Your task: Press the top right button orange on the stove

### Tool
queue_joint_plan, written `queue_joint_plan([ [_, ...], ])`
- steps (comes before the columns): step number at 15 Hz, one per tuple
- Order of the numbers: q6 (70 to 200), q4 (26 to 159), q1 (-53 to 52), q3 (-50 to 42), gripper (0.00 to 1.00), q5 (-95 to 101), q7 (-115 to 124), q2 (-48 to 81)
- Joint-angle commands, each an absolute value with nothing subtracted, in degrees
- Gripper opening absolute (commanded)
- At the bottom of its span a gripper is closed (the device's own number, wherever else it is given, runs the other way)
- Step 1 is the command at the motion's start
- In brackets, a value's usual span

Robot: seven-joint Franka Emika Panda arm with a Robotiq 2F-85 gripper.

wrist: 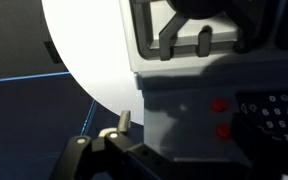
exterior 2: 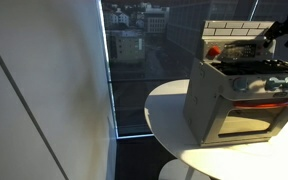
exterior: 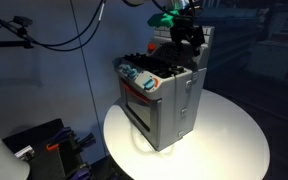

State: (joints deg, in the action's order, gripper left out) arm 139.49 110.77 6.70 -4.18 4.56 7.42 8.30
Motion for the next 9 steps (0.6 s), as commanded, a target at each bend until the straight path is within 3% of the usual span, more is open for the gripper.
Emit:
queue_joint_plan([
  [1, 139.31, 108.90, 6.41, -4.68, 1.00, 2.76, 5.32, 9.30],
  [9, 139.51, 108.60, 6.46, -4.76, 1.00, 2.57, 5.08, 10.02],
])
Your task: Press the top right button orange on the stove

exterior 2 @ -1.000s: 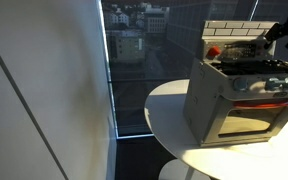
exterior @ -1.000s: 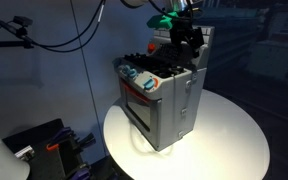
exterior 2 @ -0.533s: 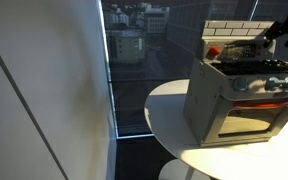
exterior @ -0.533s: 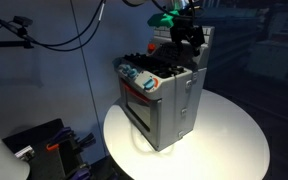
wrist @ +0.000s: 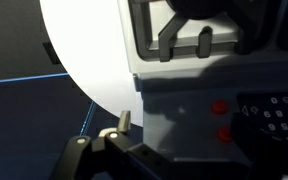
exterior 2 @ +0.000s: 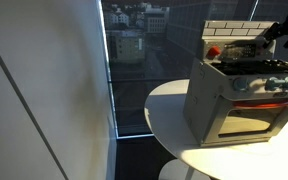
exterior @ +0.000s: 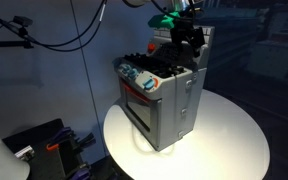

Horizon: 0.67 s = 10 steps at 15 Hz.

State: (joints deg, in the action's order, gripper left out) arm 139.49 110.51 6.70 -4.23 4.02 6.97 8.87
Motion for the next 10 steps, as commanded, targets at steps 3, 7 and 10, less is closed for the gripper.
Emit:
queue_joint_plan([
  [3, 139.78, 108.53, 6.43, -4.77, 1.00, 2.69, 5.04, 10.33],
  [7, 140.12, 108.42, 6.45, -4.80, 1.00, 2.74, 5.01, 10.71],
  [10, 140.44, 108.24, 6.48, -4.84, 1.00, 2.70, 4.96, 11.00],
])
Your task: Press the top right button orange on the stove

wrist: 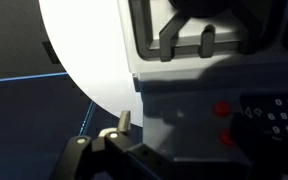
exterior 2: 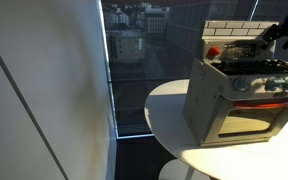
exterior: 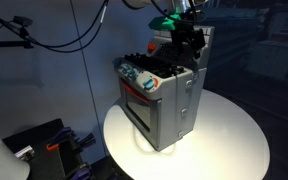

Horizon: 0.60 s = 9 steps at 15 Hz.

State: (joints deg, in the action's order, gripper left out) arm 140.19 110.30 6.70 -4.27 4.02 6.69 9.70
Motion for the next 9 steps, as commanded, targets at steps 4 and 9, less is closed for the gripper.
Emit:
queue_joint_plan([
  [4, 140.57, 107.77, 6.53, -4.86, 1.00, 2.66, 4.83, 11.40],
  [9, 140.64, 107.31, 6.54, -4.89, 1.00, 2.72, 4.76, 11.74],
])
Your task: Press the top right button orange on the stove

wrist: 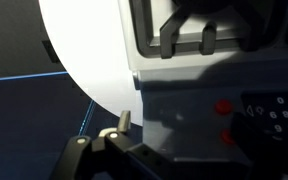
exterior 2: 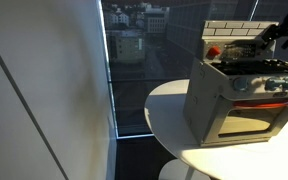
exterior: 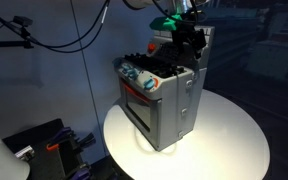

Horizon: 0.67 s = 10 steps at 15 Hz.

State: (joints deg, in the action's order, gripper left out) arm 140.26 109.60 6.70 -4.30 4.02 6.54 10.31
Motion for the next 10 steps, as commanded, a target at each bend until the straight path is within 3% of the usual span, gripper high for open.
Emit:
queue_joint_plan([
  [1, 140.66, 107.24, 6.55, -4.90, 1.00, 2.74, 4.75, 11.80],
  [10, 140.36, 106.06, 6.67, -5.12, 1.00, 2.83, 4.77, 12.55],
])
